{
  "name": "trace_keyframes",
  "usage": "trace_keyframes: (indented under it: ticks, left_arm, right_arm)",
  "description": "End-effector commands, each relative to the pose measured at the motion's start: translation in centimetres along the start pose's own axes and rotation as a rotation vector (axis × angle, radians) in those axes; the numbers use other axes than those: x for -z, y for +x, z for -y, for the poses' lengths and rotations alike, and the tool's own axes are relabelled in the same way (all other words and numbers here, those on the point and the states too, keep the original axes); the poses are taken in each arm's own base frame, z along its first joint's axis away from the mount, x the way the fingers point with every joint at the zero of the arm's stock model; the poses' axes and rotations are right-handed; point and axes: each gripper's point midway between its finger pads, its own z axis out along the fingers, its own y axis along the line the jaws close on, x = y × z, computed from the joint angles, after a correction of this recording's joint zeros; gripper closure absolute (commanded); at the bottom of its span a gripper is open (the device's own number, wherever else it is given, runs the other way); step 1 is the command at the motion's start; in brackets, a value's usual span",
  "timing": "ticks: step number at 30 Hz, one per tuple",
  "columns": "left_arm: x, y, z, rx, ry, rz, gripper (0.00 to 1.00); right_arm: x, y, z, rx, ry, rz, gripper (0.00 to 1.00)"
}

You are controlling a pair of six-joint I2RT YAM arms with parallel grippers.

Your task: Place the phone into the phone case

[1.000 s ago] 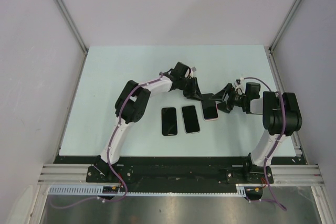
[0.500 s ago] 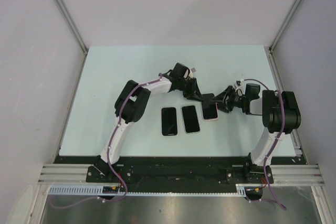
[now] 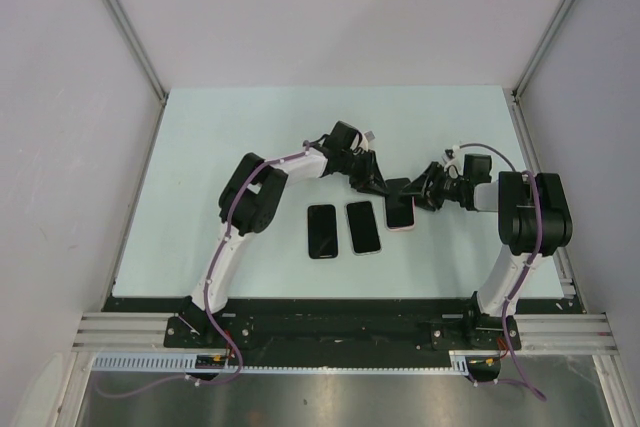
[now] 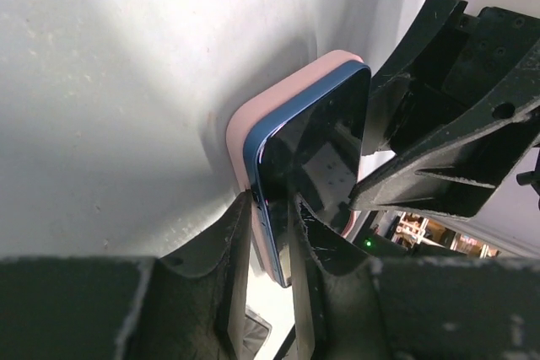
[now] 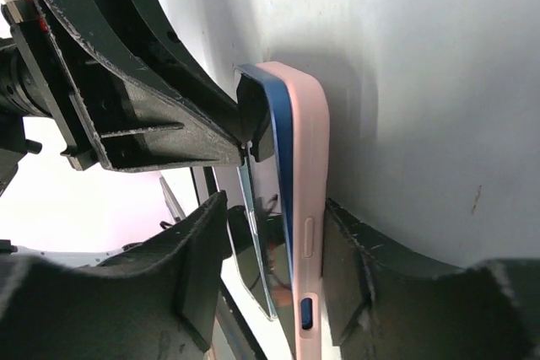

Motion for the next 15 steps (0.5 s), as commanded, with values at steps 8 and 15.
trace_keyframes:
  ticks: [8,15]
  left_arm:
    - [0.8,1.4,3.6,-0.043,0.105,-0.062,0.69]
    - [5.2,-0.9,5.6,-0.145,0.07,-0.019,0.4]
  right_arm:
    - [0.0,-0.3,-2.8,0.102,-0.043,-0.01,0.83]
    - [1.4,-1.1,-5.6,0.137,-0.112,0.012,1.0]
